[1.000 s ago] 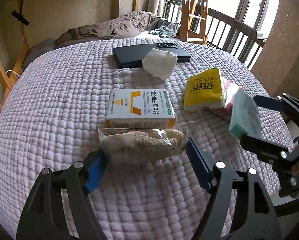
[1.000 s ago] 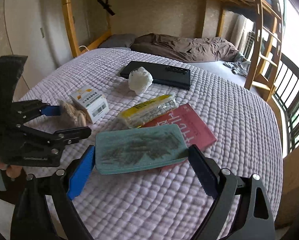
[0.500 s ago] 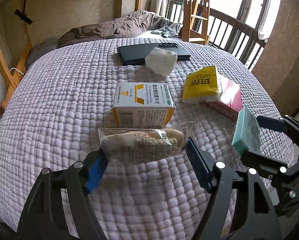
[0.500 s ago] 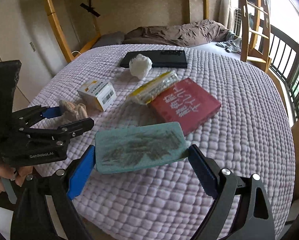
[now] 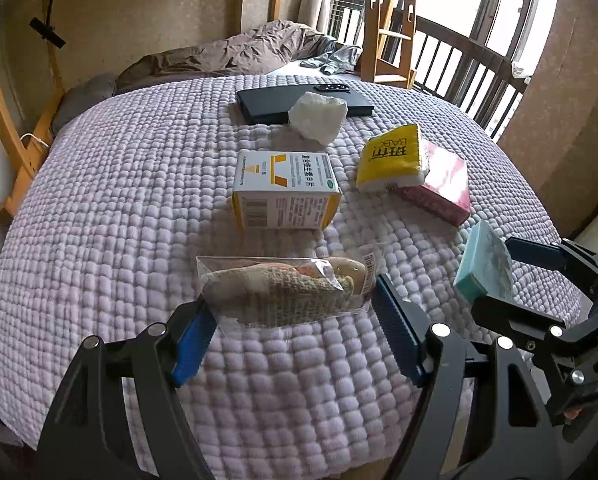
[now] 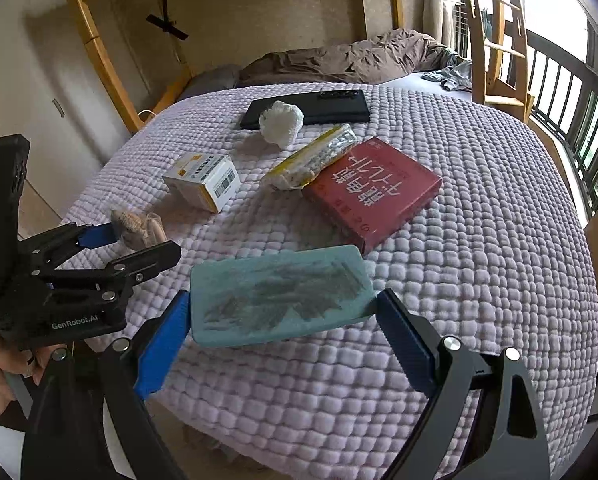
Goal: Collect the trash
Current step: 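Carry the plastic bag and teal card with both tools toward the white bin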
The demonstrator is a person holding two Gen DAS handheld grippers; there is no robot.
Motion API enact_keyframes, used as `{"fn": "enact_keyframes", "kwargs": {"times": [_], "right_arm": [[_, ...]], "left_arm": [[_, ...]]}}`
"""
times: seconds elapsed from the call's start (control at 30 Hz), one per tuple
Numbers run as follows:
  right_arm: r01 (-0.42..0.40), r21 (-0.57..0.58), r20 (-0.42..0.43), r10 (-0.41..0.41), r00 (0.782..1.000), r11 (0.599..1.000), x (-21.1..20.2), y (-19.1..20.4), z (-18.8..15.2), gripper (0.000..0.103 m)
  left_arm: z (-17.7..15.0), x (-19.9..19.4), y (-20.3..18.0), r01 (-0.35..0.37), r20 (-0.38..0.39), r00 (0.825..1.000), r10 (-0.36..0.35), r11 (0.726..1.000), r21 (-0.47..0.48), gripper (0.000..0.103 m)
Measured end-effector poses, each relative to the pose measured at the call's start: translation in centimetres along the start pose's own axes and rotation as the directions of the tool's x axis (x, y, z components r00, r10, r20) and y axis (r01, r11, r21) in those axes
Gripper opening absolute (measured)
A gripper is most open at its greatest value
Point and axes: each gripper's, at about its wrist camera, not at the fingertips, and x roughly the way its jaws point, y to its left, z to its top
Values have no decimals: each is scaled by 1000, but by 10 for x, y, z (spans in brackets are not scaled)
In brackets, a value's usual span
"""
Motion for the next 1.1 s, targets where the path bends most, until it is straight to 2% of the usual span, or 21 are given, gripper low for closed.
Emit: {"fn": "enact_keyframes", "kwargs": {"times": [1.1], "right_arm": [[-18, 30, 25, 18, 1000, 999, -41, 25, -29, 90]], "left_arm": [[-35, -41, -3, -6, -30, 1000, 7, 999, 36, 76]]}}
